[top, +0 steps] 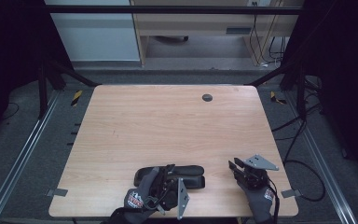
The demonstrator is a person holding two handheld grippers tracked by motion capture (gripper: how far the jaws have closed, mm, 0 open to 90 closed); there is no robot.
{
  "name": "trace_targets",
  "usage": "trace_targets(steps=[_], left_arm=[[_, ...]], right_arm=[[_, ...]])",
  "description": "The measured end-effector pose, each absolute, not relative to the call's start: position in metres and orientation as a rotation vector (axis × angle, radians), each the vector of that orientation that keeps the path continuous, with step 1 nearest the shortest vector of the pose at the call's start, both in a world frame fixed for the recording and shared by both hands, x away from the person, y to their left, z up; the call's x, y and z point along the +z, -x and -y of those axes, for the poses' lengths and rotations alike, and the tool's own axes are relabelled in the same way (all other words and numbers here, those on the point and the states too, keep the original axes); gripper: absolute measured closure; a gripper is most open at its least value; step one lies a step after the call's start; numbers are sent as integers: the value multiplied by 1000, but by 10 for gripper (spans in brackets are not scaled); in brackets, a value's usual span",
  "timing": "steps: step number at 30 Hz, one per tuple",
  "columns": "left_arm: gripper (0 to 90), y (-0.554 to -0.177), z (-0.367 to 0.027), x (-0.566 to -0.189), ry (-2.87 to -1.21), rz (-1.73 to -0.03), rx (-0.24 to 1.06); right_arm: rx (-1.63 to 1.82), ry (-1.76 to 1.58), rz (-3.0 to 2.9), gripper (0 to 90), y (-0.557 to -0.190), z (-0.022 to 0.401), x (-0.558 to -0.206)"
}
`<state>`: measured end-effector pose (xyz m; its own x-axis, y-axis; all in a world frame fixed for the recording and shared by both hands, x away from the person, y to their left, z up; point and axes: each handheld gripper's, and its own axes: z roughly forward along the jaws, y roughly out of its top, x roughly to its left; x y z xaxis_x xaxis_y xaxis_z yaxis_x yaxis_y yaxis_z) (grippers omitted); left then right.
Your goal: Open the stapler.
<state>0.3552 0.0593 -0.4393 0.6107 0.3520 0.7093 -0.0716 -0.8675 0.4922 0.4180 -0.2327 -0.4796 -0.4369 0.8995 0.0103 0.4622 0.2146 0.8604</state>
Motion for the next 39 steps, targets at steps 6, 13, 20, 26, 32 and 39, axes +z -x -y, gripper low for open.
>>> trace_targets(steps=[6,13,20,26,32,39], left_arm=[[301,-353,-56,-442,-2349,-217,1218],[299,-351,-49,-446,-2362,-172,1277],[298,-350,-42,-451,-2378,-130,1330],[298,-351,-37,-454,-2379,-117,1353],[298,-354,-34,-456,-2386,-117,1367],[300,-354,-27,-460,-2388,-94,1405]], right_arm=[[1142,-1250,-1991,701,-418,233,-480],[1143,-1251,-1992,701,-418,233,-480],[1148,-1252,-1992,708,-418,233,-480],[1146,-1252,-1999,720,-417,232,-480],[1148,-1250,-1999,730,-417,232,-480],[1149,-1251,-2002,736,-417,231,-480]])
